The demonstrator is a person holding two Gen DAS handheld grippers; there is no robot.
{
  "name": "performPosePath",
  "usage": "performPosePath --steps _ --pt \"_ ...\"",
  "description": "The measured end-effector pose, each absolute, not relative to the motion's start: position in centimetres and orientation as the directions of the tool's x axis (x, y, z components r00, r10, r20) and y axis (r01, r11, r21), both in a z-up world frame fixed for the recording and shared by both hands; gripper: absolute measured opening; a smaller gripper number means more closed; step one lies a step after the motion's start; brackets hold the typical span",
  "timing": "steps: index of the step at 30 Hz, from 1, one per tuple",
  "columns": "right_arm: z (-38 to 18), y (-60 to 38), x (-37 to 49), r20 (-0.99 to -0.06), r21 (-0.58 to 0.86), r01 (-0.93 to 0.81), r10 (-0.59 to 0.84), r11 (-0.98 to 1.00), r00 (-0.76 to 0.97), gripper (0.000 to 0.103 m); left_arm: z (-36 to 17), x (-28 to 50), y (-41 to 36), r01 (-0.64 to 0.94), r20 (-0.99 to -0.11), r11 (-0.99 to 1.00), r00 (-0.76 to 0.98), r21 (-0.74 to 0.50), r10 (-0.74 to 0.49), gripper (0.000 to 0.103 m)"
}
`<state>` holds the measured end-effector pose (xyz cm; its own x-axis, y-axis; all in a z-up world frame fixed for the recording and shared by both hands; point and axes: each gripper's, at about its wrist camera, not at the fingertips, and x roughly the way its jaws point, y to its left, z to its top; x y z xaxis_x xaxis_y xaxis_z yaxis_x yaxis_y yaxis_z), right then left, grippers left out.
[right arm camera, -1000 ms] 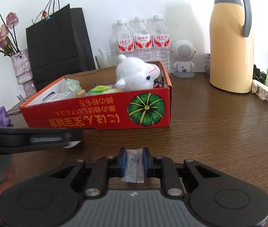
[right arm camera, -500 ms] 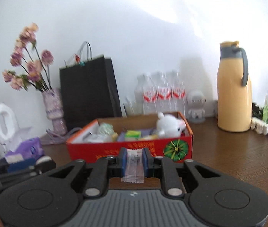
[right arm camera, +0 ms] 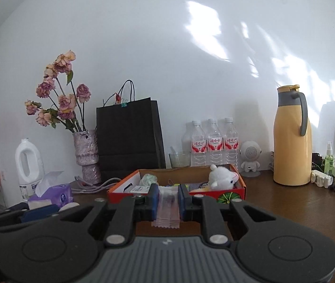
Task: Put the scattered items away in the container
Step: 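Carry the packet into the box with the right tool while the left carries the lid, then open both tools in the box, releasing the packet and the lid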
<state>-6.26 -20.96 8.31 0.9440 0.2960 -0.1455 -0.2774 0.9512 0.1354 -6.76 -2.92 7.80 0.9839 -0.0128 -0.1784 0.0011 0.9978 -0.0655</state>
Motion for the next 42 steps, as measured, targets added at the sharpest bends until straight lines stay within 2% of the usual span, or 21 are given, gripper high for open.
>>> performPosePath --steps 8,10,11,13,15,17,20,22,28,29,31,34,39,41,42 --pt "13.9 -20.7 3.6 -0.148 0.178 -0.283 0.310 0.943 0.939 0.016 12.8 5.6 -2.4 0.049 -0.183 0.997 0.981 -0.066 -0.061 0.040" --pt "15.8 -21.1 7.2 -0.162 0.193 -0.281 0.313 0.940 0.936 0.016 14.4 9.3 -2.1 0.066 -0.224 0.995 0.971 -0.080 -0.082 0.040" --pt "16.5 -21.1 9.2 -0.187 0.187 -0.283 0.317 0.941 0.930 0.016 14.9 11.4 -2.1 0.068 -0.276 0.994 0.957 -0.080 -0.088 0.040" --pt "17.4 -20.9 13.7 -0.280 0.176 -0.302 0.341 0.937 0.897 0.016 15.5 15.9 -2.1 0.057 -0.430 0.995 0.899 -0.081 -0.087 0.040" --pt "17.2 -20.8 19.1 -0.449 0.190 -0.315 0.368 0.930 0.814 0.016 14.9 20.6 -1.9 0.088 -0.603 0.988 0.784 -0.124 -0.146 0.040" --pt "16.1 -20.9 24.6 -0.617 0.267 -0.309 0.408 0.913 0.673 0.016 13.4 25.0 -1.9 0.097 -0.741 0.985 0.649 -0.145 -0.174 0.040" --pt "13.0 -19.5 30.2 -0.784 0.320 -0.293 0.426 0.901 0.452 0.016 10.7 28.8 -2.4 0.115 -0.839 0.988 0.525 -0.098 -0.144 0.040" --pt "11.0 -18.4 32.3 -0.839 0.301 -0.280 0.393 0.912 0.376 0.016 8.7 30.3 -2.9 0.149 -0.879 0.985 0.455 -0.087 -0.146 0.040" --pt "5.5 -15.7 35.4 -0.911 0.267 -0.268 0.333 0.926 0.242 0.016 4.8 31.7 -3.1 0.173 -0.918 0.979 0.363 -0.104 -0.162 0.041" --pt "5.0 -15.2 35.7 -0.917 0.265 -0.272 0.329 0.925 0.226 0.016 4.5 31.8 -3.1 0.179 -0.919 0.978 0.359 -0.104 -0.163 0.042" --pt "4.2 -14.3 36.1 -0.926 0.252 -0.280 0.315 0.926 0.207 0.017 4.4 31.9 -2.8 0.179 -0.919 0.978 0.357 -0.108 -0.167 0.051" --pt "3.1 -13.6 36.6 -0.938 0.234 -0.275 0.291 0.932 0.187 0.020 4.6 31.9 -2.3 0.179 -0.917 0.977 0.360 -0.114 -0.173 0.055" --pt "3.9 -13.8 36.8 -0.940 0.248 -0.246 0.295 0.937 0.173 0.034 5.5 31.8 -1.7 0.166 -0.915 0.979 0.365 -0.118 -0.172 0.062" --pt "5.4 -14.2 36.3 -0.935 0.240 -0.263 0.295 0.934 0.196 0.044 6.1 31.8 -1.6 0.157 -0.911 0.981 0.377 -0.114 -0.166 0.072" --pt "6.3 -14.6 36.0 -0.934 0.229 -0.265 0.288 0.937 0.211 0.046 6.4 31.8 -1.6 0.149 -0.909 0.983 0.386 -0.104 -0.155 0.078"
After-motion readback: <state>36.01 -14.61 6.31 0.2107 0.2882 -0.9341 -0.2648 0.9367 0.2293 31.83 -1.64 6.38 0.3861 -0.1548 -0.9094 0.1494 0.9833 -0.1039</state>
